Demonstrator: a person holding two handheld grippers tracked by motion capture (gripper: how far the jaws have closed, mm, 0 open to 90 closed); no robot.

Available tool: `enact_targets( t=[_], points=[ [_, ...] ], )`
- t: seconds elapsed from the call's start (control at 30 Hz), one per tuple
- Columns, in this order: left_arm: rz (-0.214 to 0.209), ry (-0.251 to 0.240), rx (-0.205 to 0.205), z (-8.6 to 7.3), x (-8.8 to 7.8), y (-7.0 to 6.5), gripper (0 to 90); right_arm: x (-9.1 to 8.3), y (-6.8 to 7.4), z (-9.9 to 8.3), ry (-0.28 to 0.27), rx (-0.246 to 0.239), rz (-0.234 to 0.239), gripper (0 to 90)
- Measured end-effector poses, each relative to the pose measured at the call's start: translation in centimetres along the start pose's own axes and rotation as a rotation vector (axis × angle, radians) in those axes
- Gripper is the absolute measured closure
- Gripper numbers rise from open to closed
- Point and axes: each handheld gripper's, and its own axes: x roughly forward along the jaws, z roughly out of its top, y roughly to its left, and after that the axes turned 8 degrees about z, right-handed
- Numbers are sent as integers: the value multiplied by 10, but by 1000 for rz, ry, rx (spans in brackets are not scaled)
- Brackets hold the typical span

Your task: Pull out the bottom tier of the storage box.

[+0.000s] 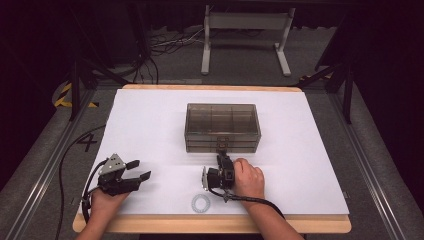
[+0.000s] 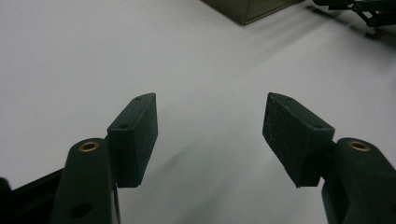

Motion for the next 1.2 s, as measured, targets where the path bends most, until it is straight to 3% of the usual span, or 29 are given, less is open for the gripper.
enact_targets(
  t=[0.8,1.2],
  points=[
    [3,8,3,0,1,0,365,13,9,6,31,-40,-88,774],
    [4,10,-1,0,1,0,366,13,10,6,29,-42,-88,795]
  ],
)
